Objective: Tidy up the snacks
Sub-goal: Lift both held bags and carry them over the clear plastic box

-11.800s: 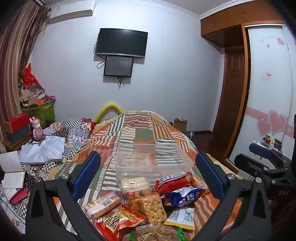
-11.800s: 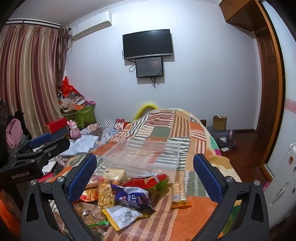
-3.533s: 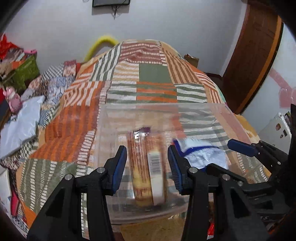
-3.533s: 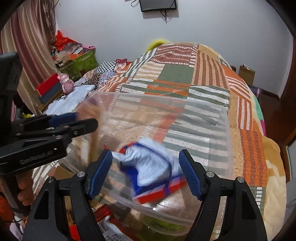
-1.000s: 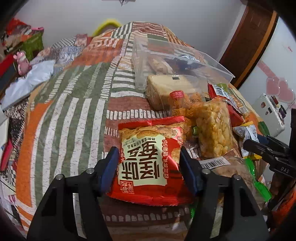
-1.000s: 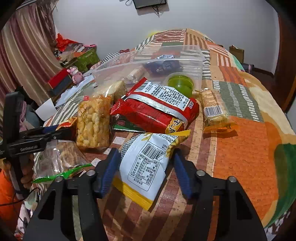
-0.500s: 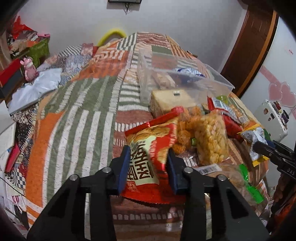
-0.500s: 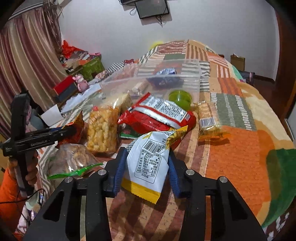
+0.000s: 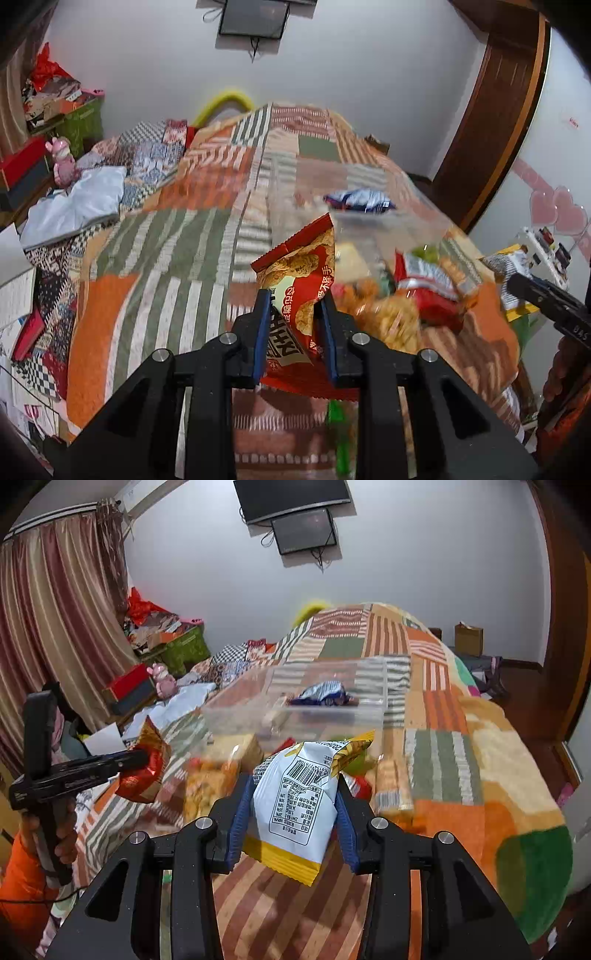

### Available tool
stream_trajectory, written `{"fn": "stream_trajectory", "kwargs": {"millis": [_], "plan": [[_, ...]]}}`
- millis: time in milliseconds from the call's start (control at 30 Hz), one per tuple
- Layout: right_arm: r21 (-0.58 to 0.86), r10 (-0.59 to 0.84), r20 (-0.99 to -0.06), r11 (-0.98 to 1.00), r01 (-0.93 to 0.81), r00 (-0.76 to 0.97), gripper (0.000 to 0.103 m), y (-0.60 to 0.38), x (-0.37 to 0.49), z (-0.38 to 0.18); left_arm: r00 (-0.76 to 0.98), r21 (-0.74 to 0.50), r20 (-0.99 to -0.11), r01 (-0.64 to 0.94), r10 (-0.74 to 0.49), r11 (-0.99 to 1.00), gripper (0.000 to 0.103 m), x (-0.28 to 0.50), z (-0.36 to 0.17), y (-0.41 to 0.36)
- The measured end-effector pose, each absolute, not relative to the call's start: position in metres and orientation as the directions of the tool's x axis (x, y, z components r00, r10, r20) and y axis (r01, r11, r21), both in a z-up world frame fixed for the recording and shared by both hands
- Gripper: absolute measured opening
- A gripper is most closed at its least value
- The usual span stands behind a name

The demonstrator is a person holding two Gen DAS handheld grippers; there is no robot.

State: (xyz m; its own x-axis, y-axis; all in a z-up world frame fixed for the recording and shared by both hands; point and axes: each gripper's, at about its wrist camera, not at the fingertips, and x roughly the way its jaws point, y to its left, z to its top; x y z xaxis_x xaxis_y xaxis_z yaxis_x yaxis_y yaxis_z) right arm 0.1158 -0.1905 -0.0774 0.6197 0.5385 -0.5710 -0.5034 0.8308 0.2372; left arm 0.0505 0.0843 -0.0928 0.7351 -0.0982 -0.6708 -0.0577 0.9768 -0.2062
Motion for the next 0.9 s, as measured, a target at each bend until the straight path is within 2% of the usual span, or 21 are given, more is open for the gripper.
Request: {"fn": "stream_trajectory", "kwargs": {"millis": [467, 900], "plan": [[0.223, 0.535, -0.522, 0.837, -0.5, 0.664, 0.039, -0.182, 0.167, -0.059, 0.804, -0.218, -0.586, -0.033, -0.103, 0.975, 0.025, 0.102, -0.045, 0.074], [0.2, 0.499, -0.565, 0.855, -0.478, 0.657, 0.039, -0.162, 0.232, -0.071, 0.775, -0.207, -0.621, -0.016, -0.119, 0.978, 0.025, 0.177, -0.059, 0.068]]}}
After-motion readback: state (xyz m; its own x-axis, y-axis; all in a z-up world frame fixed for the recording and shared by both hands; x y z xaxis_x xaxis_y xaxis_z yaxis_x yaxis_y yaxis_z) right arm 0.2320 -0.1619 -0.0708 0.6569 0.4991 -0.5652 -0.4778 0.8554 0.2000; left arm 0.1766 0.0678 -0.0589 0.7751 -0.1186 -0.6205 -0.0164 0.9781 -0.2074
